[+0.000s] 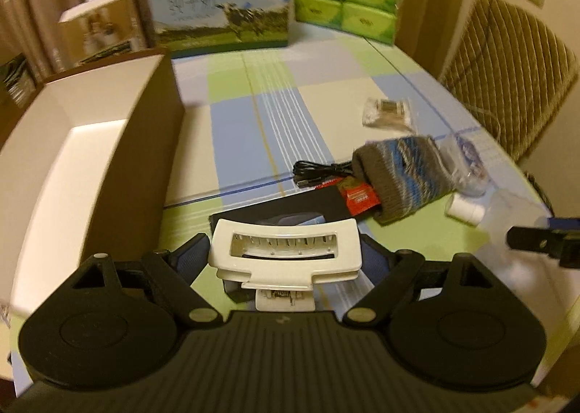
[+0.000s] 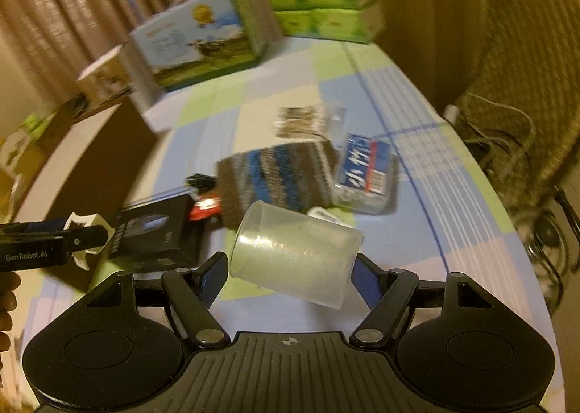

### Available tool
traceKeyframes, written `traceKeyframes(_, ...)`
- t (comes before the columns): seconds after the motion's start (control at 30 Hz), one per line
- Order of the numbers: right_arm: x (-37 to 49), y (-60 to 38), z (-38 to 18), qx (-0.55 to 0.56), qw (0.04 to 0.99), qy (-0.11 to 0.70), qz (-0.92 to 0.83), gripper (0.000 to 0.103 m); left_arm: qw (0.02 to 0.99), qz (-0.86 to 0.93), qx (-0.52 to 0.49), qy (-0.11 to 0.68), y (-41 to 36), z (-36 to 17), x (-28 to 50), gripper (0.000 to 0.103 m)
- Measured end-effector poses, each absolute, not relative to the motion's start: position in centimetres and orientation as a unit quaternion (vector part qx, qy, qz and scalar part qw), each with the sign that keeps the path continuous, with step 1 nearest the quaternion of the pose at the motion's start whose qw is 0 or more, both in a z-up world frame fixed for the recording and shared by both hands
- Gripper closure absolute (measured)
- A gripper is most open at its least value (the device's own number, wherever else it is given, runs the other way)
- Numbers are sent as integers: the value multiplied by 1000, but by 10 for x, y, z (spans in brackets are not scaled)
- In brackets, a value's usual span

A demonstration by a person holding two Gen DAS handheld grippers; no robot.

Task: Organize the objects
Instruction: 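Carry the white clip and clear cup into the open box and release both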

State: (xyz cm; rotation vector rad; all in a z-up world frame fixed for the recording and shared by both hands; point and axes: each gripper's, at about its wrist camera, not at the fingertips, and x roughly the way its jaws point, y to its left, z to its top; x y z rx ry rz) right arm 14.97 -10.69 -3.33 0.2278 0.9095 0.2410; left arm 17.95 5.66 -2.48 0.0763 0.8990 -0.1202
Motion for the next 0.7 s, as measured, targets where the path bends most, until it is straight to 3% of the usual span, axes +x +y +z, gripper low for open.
traceKeyframes(0.33,145,-67,-9,72,871,418,250,32,913,30,-7,407,74,13,121,19)
traceKeyframes(0.7,154,51,15,40,856,380,349,32,922,94,-12,376,159,44,108,19)
